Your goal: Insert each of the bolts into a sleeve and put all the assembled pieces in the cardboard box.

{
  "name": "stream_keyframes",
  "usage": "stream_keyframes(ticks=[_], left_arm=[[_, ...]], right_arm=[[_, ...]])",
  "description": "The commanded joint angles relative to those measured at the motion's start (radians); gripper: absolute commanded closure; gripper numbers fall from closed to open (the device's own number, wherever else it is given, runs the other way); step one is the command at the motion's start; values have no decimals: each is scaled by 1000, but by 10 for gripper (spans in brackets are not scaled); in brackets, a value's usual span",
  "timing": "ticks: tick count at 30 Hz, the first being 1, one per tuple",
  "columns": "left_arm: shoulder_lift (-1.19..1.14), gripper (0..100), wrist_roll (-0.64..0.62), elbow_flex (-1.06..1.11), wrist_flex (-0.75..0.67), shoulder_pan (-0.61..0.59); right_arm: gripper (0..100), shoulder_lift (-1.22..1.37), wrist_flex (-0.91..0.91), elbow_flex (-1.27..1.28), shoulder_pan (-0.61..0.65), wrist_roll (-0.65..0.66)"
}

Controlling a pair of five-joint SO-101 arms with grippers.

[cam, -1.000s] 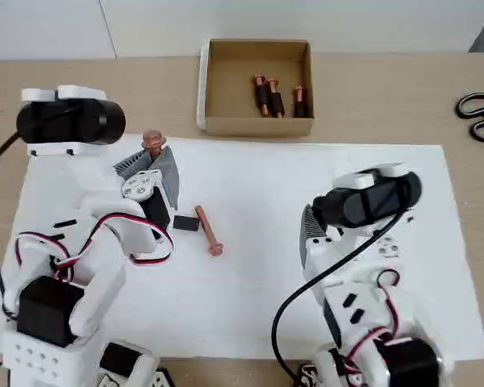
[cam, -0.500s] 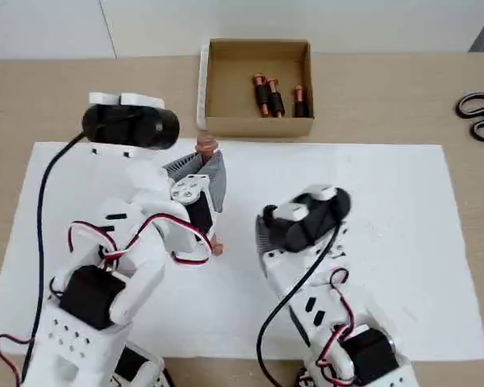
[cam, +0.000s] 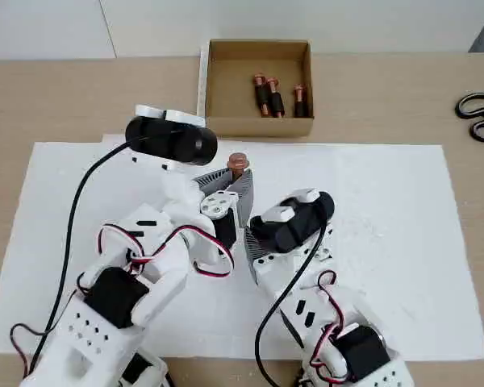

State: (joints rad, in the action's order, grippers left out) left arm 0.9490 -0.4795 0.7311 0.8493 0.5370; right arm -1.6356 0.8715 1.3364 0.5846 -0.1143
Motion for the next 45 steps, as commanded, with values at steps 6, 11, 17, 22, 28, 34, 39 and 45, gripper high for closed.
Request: stream_keyframes(ticks=[6,11,17,22,28,34,39,45], left_arm=[[26,994,-6,119,-175,-2],[26,994,-6,114,-199,-2],[26,994,-6,114,-218,-2],[20,994,-5,114,-242,5],[18,994,-3,124,-244,5],[18,994,-3,139,-242,5],[21,994,-3,168,-242,5],[23,994,-3,163,-241,8]], right_arm=[[995,-13,-27,-8,-1,-21],[995,-13,-27,-8,2,-23],[995,-10,-27,-6,4,-23],[995,-10,-27,-5,5,-23],[995,-5,-27,-3,22,-25],[995,-5,-27,-3,22,-25],[995,-5,-27,-3,22,-25],[995,-5,-27,-3,22,-25]])
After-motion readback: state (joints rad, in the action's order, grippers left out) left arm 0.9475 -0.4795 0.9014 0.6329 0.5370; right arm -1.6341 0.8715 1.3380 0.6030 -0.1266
